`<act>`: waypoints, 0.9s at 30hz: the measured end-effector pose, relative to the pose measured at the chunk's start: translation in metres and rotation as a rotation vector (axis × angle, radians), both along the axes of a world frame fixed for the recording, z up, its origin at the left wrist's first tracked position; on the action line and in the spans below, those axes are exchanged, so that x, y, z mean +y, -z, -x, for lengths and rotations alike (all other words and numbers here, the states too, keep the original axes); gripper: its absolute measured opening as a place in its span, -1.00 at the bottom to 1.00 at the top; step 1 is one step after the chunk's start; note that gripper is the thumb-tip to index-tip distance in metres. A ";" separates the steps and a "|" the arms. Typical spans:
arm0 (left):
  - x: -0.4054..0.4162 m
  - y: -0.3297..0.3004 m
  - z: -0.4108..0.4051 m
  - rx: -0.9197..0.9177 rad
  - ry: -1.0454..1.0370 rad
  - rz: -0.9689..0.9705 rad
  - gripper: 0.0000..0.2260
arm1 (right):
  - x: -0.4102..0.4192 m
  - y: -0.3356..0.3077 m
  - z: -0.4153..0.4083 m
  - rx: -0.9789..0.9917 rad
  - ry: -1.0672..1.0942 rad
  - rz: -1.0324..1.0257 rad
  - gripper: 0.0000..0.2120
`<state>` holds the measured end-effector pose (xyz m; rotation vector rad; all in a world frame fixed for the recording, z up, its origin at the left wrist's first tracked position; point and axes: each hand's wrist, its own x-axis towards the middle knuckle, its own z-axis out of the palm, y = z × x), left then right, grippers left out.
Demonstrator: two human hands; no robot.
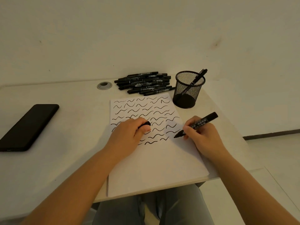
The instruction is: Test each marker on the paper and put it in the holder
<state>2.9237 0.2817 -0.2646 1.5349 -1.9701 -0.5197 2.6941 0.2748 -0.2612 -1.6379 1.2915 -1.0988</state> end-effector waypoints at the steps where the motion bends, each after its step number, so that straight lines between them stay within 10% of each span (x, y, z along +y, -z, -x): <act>1: 0.000 0.000 0.000 0.004 0.001 -0.001 -0.82 | 0.000 0.000 -0.001 0.022 -0.011 0.005 -0.83; 10: 0.000 0.003 -0.001 0.019 0.015 -0.006 -0.82 | 0.002 0.004 0.004 0.110 0.316 0.161 -0.84; 27: -0.003 -0.002 -0.014 0.244 -0.129 0.066 -0.90 | -0.029 -0.044 -0.082 -0.720 0.157 -0.157 -0.86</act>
